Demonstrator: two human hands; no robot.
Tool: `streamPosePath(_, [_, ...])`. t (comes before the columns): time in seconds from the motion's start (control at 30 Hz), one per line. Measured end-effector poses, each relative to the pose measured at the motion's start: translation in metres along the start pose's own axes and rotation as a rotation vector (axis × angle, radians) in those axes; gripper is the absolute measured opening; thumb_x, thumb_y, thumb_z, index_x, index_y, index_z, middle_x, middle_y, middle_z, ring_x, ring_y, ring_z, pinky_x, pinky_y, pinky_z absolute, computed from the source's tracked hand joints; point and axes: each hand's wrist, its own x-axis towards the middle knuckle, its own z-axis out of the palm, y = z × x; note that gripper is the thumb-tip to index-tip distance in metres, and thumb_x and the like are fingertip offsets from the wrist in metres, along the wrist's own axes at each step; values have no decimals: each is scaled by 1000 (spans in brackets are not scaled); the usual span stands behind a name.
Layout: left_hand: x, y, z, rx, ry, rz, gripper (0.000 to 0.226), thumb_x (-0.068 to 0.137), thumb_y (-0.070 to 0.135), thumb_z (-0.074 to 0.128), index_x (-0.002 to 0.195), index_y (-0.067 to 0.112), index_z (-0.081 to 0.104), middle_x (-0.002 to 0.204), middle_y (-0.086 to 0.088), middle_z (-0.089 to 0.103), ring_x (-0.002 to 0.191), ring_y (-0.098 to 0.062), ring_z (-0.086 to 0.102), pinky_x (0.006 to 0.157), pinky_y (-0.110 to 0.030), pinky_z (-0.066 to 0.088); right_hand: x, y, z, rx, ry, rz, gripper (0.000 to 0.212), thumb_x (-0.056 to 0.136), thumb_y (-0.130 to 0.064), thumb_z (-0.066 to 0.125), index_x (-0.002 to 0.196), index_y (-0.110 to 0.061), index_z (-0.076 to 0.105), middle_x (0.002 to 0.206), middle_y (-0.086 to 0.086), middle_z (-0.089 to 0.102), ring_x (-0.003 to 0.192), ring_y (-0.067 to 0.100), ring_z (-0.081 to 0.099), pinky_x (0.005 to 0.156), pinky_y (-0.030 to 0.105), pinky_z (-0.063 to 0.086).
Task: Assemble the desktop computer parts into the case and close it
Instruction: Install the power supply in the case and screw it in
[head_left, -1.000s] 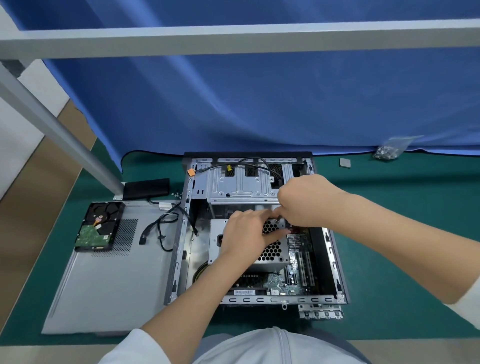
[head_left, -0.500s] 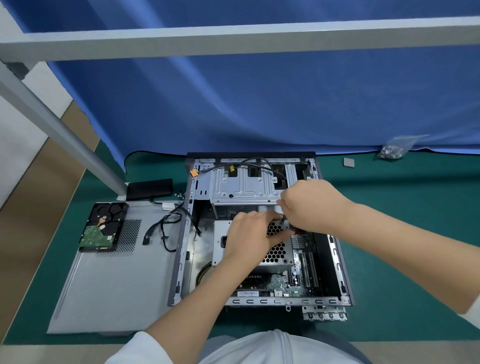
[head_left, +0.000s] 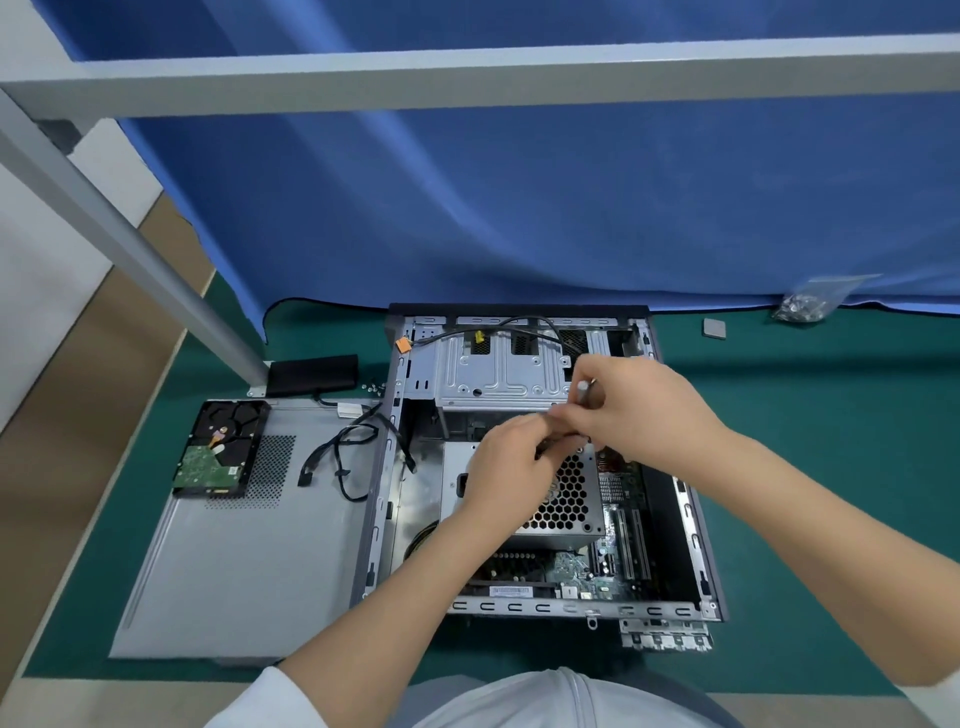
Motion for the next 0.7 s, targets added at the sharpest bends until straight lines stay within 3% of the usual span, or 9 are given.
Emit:
streamPosePath(0.1, [5,7,-11,-64,-31,6,17,95,30,55,108,26,65,105,9,68,98,-12,61,83,-41,51,9,-6,-8,172,20,27,32,84,-52,57,67,-27,47,52,-10,57,53,3,50,51,27,37])
streamPosePath(0.2, [12,5,-34,83,-30,61,22,95,34,51,107,21,65,103,8,66,95,-11,58,81,-40,51,25,-16,-8,279,-151,20,37,92,-52,47,72,-22,55,51,-10,62,38,2,49,53,28,44])
streamPosePath(0.3, [19,-12,-65,270,-13,100,27,93,38,45,104,22,63,101,9,62,92,-8,56,80,-34,50,51,-30,4,451,-322,-31,38,98,-45,43,78,-17,58,56,-1,66,40,14,54,49,29,47])
streamPosePath(0.4, [27,-46,-98,246,104,31,27,94,40,45,110,27,61,107,14,61,97,-3,55,82,-25,47,80,-44,27,634,-334,-67,30,100,-40,43,87,-18,60,70,1,70,48,17,58,41,24,45])
streamPosePath(0.53, [40,-114,-137,150,229,-203,15,96,22,51,106,26,62,105,11,63,86,4,56,78,-19,46,116,-45,71,373,-334,-145,21,100,-31,45,79,-29,44,78,-5,64,62,6,52,50,16,35])
streamPosePath(0.63, [44,-170,-154,164,203,-453,15,96,17,49,101,26,60,105,2,66,58,-5,53,52,-24,41,134,-37,98,165,-396,-154,16,94,-26,58,88,-22,43,76,-11,48,69,11,47,55,19,31])
streamPosePath(0.7, [47,-198,-158,209,168,-533,17,96,14,48,102,23,61,110,1,66,58,-14,55,55,-27,43,143,-33,110,128,-383,-139,22,88,-21,66,86,-20,45,75,-12,48,67,4,47,54,19,31])
